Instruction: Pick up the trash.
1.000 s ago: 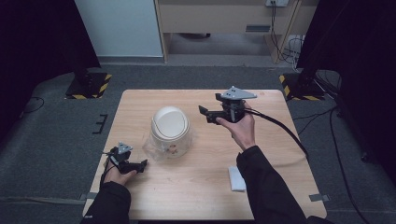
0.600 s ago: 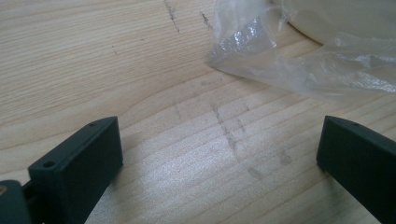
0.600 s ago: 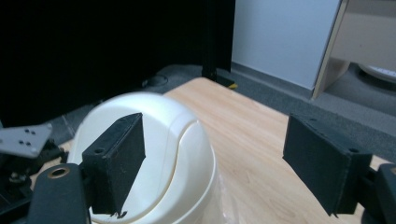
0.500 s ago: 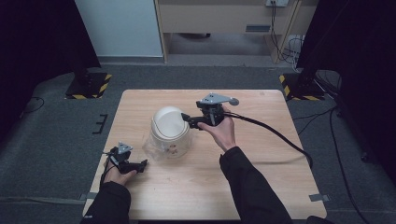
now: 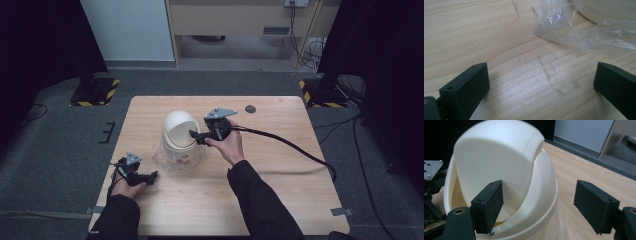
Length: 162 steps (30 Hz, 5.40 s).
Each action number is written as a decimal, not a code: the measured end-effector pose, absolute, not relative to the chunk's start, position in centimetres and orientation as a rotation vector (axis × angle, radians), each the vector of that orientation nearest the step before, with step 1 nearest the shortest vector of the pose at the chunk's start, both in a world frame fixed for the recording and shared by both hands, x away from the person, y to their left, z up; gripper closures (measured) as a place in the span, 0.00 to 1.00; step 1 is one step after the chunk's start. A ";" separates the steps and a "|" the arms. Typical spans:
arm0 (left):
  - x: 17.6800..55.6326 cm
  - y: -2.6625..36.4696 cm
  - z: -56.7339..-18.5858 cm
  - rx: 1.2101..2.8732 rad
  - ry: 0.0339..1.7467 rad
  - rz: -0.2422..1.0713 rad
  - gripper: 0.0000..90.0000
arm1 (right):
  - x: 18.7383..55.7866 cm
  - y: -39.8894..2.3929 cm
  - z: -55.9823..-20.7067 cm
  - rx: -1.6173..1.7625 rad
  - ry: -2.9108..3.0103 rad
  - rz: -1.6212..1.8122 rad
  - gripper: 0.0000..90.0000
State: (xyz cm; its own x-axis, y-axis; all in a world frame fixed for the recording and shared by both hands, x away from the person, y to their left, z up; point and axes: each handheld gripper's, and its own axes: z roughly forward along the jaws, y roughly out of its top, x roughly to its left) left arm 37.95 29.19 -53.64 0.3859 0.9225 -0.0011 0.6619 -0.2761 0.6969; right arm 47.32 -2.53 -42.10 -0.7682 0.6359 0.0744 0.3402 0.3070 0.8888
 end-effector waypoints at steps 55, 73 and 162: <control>37.9 29.1 -53.6 2.034 1.356 0.551 0.00 | 40.5 -17.5 -41.5 1.001 2.207 1.319 0.35; 37.9 29.0 -53.6 2.035 1.356 0.551 0.00 | 36.8 -22.0 -48.0 1.182 2.359 1.197 0.47; 37.9 29.0 -53.6 2.034 1.356 0.550 0.00 | 37.2 -24.2 -44.1 1.243 1.950 1.605 0.98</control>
